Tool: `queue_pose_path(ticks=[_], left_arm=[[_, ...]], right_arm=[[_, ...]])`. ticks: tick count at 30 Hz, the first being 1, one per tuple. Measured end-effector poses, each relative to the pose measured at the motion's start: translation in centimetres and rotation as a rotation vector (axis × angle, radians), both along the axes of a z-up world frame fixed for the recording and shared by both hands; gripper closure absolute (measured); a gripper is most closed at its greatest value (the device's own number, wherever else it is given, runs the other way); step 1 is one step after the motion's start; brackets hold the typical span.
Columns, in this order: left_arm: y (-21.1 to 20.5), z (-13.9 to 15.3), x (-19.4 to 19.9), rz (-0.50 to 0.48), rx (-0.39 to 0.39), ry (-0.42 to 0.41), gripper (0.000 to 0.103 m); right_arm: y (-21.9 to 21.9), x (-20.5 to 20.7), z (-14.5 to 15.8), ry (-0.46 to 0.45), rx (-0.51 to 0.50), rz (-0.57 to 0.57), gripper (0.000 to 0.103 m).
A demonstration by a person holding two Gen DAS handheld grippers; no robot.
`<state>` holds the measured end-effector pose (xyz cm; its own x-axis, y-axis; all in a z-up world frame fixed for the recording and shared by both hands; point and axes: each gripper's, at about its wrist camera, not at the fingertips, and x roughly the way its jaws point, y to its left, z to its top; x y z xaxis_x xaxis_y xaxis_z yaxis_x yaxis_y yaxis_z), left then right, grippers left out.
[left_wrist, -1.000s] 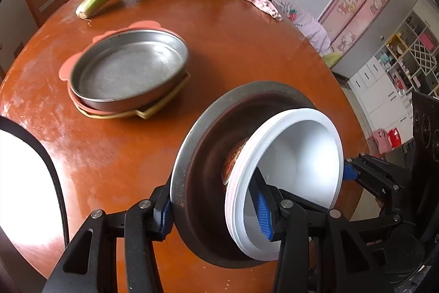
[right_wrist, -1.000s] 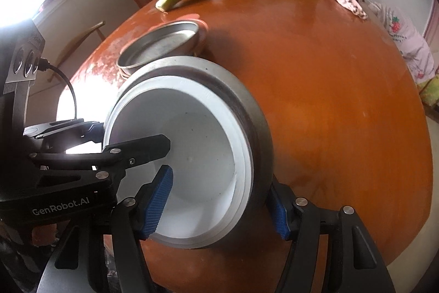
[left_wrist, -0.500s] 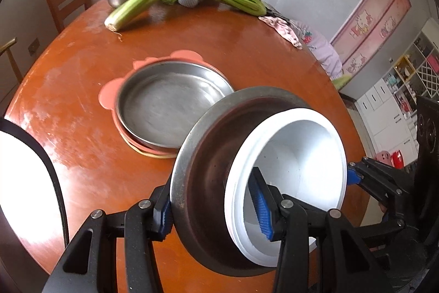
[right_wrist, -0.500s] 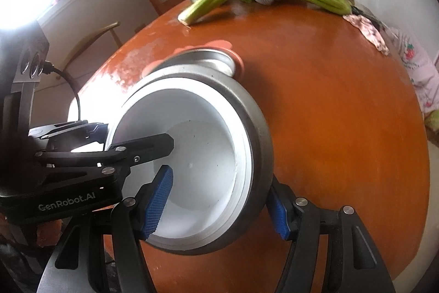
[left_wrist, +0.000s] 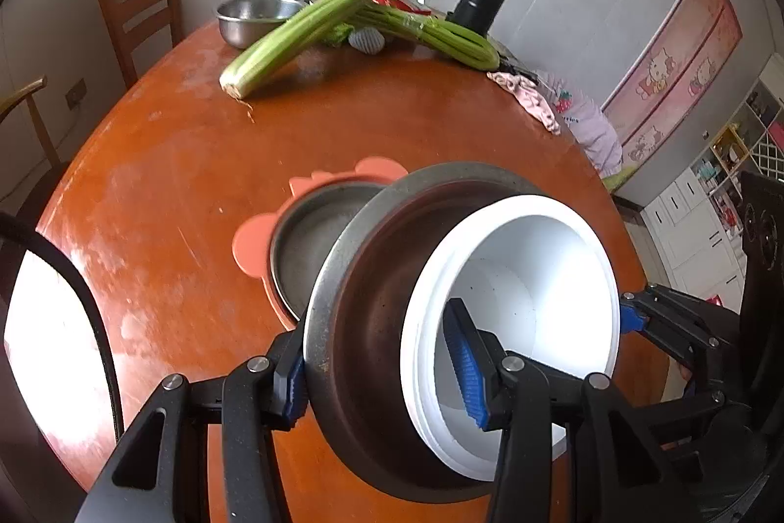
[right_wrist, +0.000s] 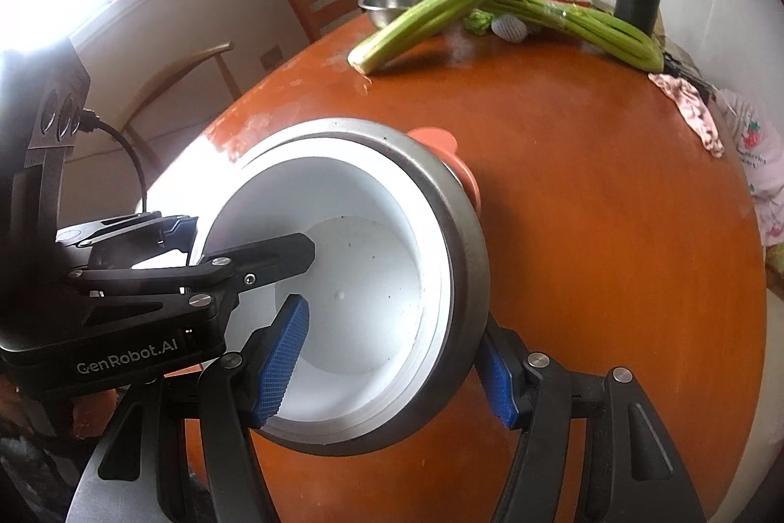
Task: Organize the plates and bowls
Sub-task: 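Carry the bowl stack with both grippers over the steel pan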
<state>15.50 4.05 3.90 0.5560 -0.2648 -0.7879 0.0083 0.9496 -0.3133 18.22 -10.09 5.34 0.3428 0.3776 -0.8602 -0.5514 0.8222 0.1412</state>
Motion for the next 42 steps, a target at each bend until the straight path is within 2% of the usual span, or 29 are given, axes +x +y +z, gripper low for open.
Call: queue_pose_path(ticks=[10, 22, 31, 42], left_arm=[[1.5, 0.3, 2.5, 0.005, 0.008, -0.01, 0.055], [2.4, -1.3, 5.9, 0.012, 0.018, 0.014, 0.055], [2.5, -3.2, 7.1, 0.017, 0.011, 0.051, 0.055], [2.4, -3.9, 7.5, 0.024, 0.035, 0.057, 0.054]], right_arm=[[1.6, 2.7, 0.2, 0.002, 0.018, 0.003, 0.036], [2.7, 5.5, -1.1, 0.028, 0.004, 0.004, 0.036], [3.0, 7.2, -2.9, 0.065, -0.006, 0.007, 0.036], [3.0, 7.9, -4.0, 0.088, -0.006, 0.011, 0.036]])
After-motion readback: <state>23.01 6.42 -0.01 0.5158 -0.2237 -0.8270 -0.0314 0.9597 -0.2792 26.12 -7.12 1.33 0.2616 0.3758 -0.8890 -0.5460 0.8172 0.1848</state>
